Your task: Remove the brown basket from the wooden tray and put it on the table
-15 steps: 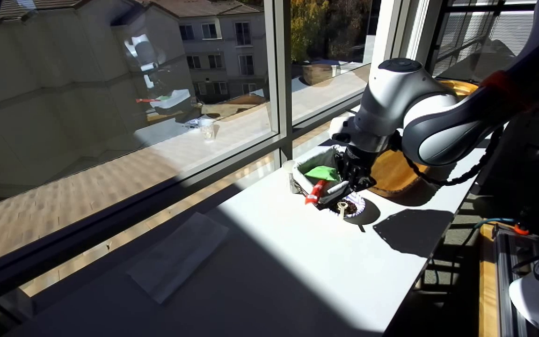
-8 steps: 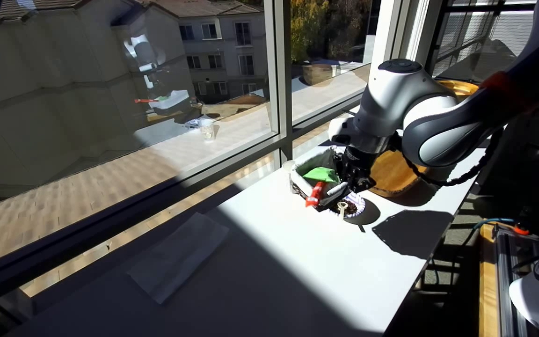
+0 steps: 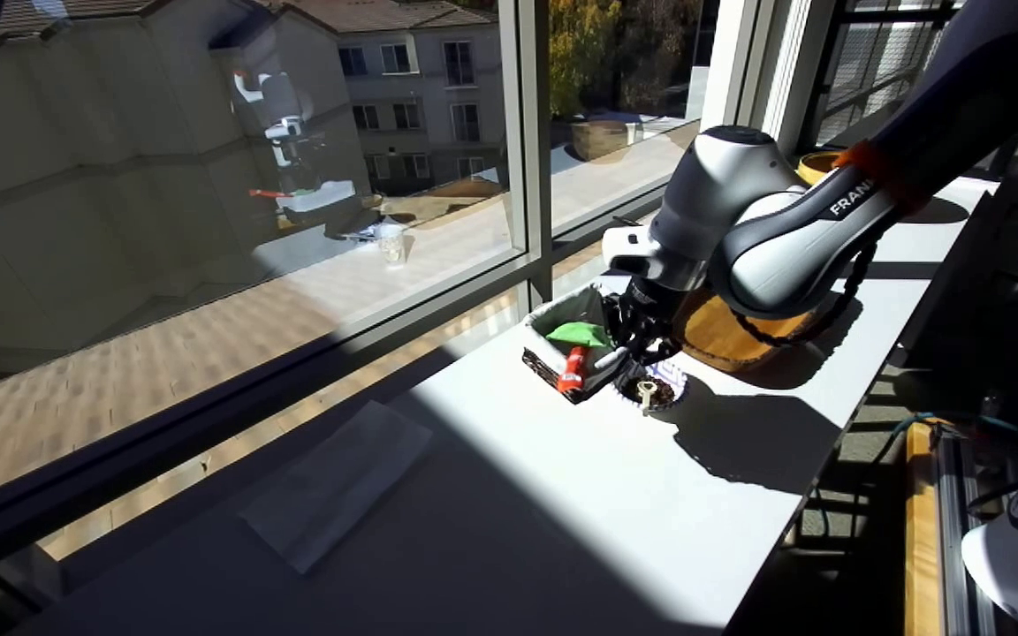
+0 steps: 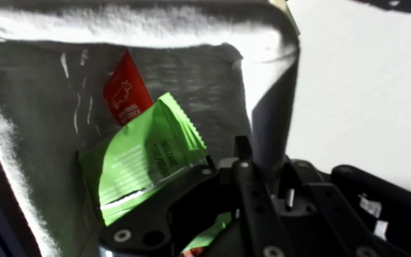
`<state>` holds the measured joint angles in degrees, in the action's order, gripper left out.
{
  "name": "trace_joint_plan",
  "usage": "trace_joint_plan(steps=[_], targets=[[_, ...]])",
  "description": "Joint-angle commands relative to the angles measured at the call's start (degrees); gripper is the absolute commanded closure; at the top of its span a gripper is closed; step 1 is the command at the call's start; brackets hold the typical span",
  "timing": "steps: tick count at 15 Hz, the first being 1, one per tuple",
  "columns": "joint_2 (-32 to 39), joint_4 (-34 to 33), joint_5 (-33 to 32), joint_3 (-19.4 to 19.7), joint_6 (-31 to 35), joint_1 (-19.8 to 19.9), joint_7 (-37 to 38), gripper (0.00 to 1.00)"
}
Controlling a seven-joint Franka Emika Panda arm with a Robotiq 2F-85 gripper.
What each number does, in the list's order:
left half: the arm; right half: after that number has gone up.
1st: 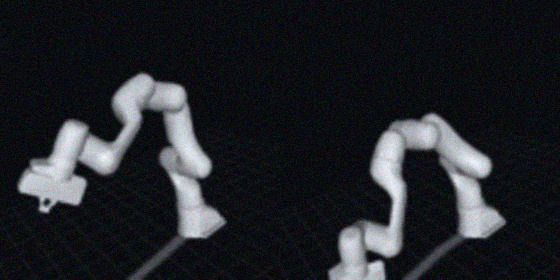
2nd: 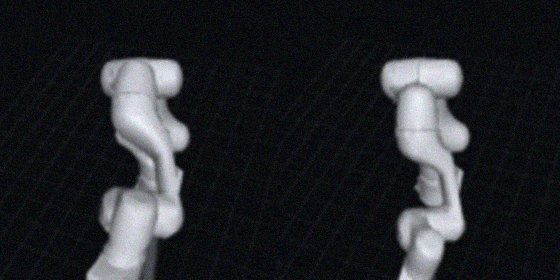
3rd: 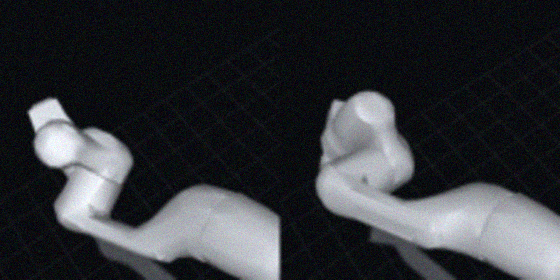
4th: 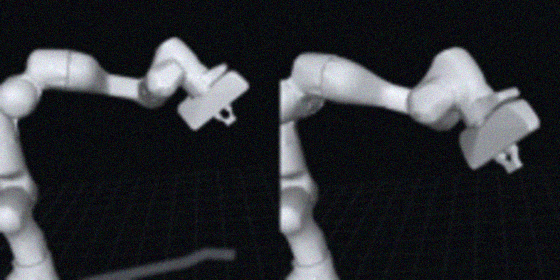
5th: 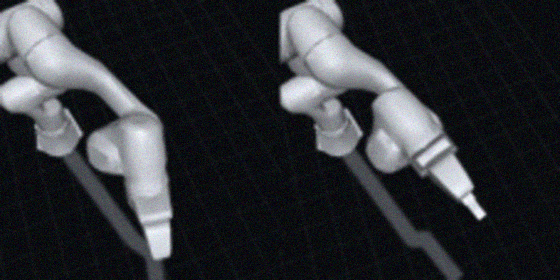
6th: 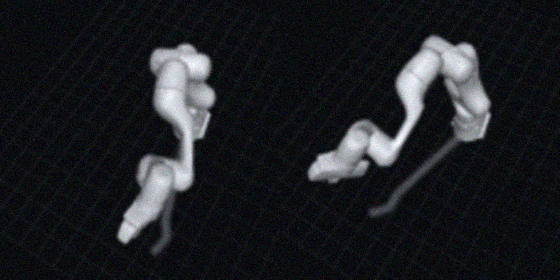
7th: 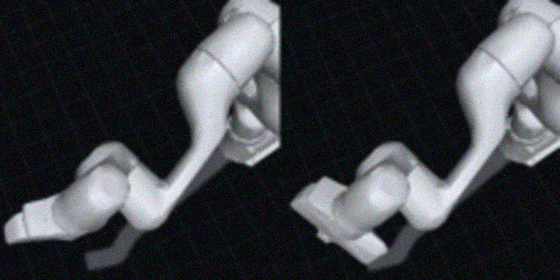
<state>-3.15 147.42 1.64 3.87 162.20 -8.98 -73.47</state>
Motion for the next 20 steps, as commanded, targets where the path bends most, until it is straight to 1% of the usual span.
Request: trace_joint_plan(steps=[1,2,3,4,8,10,14,18,20], targets=[[6.91,-8.05,12.41,0.92,-2.45,-1.52,-15.56,0.96],[8.52,-10.28,15.58,0.06,-3.6,-0.44,-19.88,0.96],[10.53,-12.73,17.12,-0.13,-4.89,0.48,-23.3,0.96],[12.16,-15.01,17.17,-3.51,-6.33,4.35,-24.73,0.96],[18.97,-23.15,14.96,-6.58,-10.69,9.34,-27.48,0.96],[22.45,-26.45,12.01,-7.28,-11.93,10.29,-25.61,0.96],[27.87,-31.77,7.82,-8.96,-13.82,11.2,-24.5,0.96],[31.17,-34.8,4.31,-9.18,-14.69,11.6,-22.33,0.96],[32.36,-35.82,4.17,-9.94,-14.62,12.47,-22.49,0.96]])
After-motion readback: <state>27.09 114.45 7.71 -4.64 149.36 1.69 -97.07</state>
